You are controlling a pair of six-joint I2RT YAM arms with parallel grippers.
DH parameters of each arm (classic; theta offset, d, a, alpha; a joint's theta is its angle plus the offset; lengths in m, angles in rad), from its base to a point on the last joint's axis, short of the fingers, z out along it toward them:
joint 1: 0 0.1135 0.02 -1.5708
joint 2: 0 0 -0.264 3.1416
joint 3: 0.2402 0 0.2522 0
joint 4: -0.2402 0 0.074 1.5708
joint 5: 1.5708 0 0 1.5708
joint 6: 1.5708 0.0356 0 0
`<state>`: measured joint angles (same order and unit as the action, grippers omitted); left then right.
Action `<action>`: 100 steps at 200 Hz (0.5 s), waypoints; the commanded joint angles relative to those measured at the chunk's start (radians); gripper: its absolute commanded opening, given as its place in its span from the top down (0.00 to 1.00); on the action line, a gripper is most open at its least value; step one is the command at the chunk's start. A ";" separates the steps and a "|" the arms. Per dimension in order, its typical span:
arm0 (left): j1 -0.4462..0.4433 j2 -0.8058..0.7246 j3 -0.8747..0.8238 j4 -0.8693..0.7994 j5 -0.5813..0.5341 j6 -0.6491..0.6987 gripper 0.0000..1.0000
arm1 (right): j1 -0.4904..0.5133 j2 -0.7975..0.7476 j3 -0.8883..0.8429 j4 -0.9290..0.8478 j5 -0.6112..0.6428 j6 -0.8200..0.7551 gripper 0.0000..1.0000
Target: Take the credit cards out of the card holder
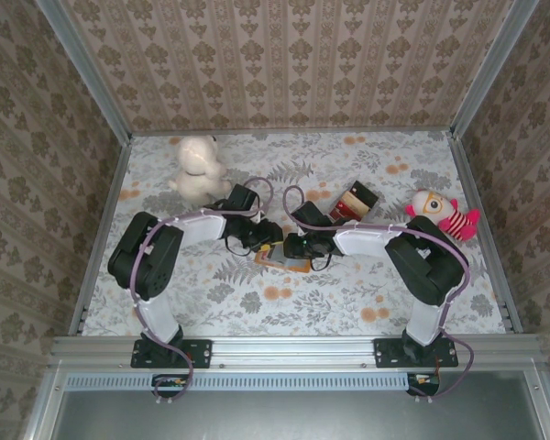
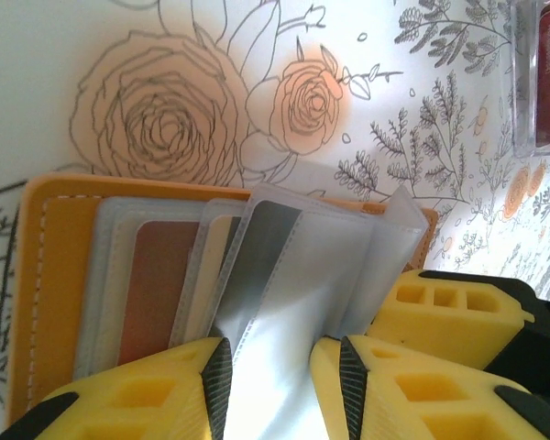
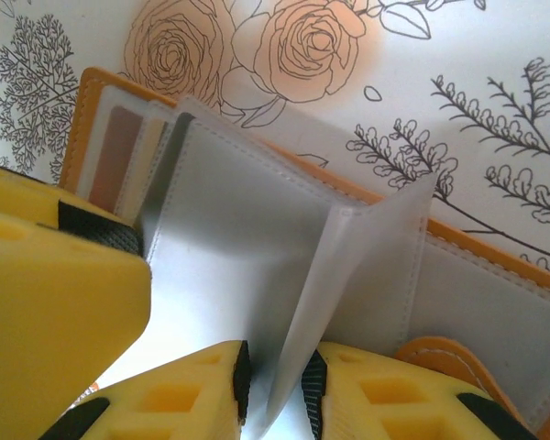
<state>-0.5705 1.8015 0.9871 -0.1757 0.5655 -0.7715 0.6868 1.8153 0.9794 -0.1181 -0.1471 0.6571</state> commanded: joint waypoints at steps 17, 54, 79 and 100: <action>0.020 0.038 0.018 -0.003 0.012 0.064 0.61 | -0.004 0.096 -0.067 -0.111 0.033 -0.020 0.73; 0.024 -0.008 0.013 -0.034 -0.010 0.072 0.69 | -0.009 0.081 -0.064 -0.149 0.076 -0.014 0.75; 0.024 -0.061 -0.013 -0.053 -0.032 0.077 0.73 | -0.012 0.070 -0.063 -0.161 0.096 -0.013 0.77; 0.020 -0.086 -0.015 -0.064 -0.032 0.103 0.73 | -0.012 0.069 -0.058 -0.162 0.092 -0.014 0.79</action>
<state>-0.5537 1.7721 0.9787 -0.2001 0.5522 -0.7177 0.6834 1.8172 0.9779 -0.1123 -0.1379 0.6575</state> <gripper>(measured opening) 0.272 0.219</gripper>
